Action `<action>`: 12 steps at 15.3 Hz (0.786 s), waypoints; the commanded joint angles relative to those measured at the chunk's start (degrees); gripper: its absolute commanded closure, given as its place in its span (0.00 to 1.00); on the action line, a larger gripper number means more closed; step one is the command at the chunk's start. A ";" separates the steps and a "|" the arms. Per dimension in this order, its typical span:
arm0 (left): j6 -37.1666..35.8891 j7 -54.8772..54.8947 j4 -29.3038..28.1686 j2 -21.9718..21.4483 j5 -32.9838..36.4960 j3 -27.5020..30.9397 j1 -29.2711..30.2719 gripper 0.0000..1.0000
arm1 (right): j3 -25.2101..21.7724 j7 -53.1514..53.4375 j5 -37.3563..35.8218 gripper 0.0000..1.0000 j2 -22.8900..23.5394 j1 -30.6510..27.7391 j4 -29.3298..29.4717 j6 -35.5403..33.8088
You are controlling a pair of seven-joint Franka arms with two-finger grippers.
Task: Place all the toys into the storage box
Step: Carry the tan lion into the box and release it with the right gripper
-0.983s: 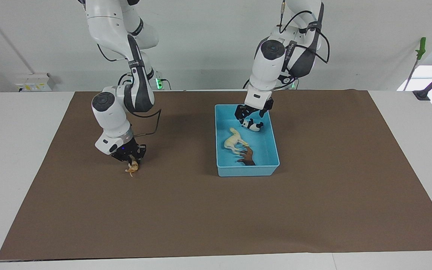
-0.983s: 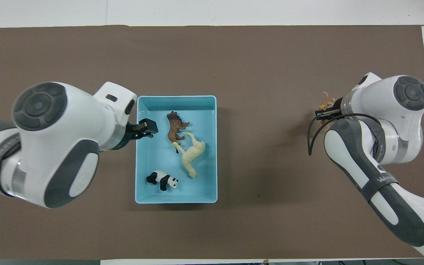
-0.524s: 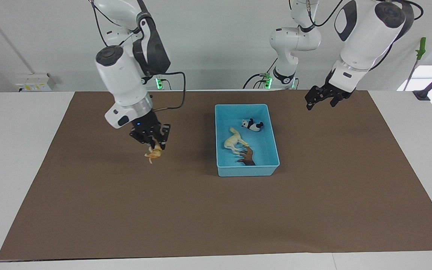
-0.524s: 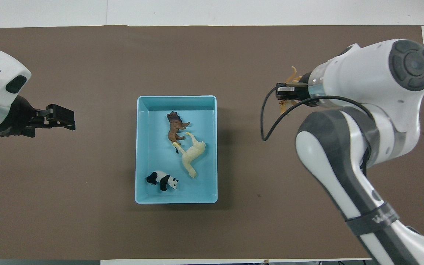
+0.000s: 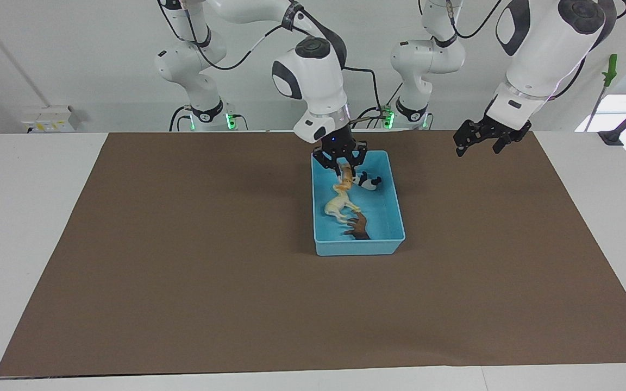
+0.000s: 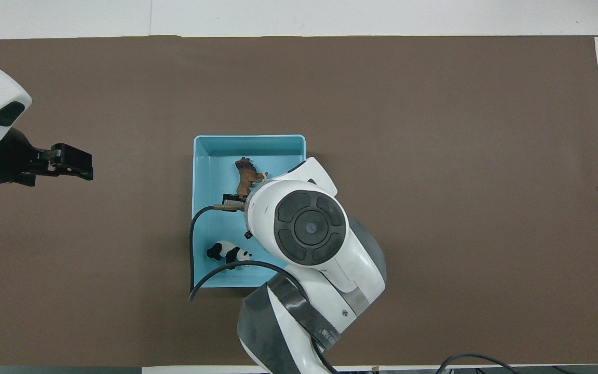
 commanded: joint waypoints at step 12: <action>0.81 5.27 2.32 1.07 0.55 0.05 0.19 0.00 | -1.41 -17.73 -5.26 0.00 -10.41 -22.97 2.68 -20.74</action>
